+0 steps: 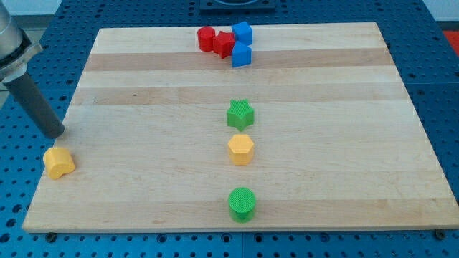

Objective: Shove yellow heart to the top of green circle

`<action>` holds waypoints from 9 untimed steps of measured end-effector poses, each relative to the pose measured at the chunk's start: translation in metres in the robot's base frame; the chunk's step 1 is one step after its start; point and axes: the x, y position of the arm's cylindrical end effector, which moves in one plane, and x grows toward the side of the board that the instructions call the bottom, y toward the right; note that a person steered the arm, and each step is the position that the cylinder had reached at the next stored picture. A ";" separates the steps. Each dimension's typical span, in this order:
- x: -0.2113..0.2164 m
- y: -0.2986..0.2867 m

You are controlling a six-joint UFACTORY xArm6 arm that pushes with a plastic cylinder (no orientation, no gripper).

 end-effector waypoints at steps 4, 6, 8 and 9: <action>0.069 0.094; 0.012 0.089; 0.060 0.105; 0.060 0.147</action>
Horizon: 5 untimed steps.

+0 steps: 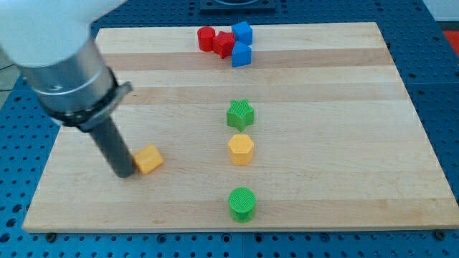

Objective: Shove yellow heart to the top of green circle

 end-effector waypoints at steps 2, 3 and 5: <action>-0.039 -0.040; -0.039 -0.001; -0.018 0.041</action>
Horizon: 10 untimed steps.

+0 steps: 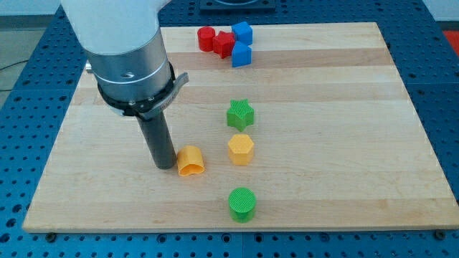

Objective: Shove yellow heart to the top of green circle

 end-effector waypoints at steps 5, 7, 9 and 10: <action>0.006 0.038; 0.035 0.040; 0.040 0.073; 0.016 0.070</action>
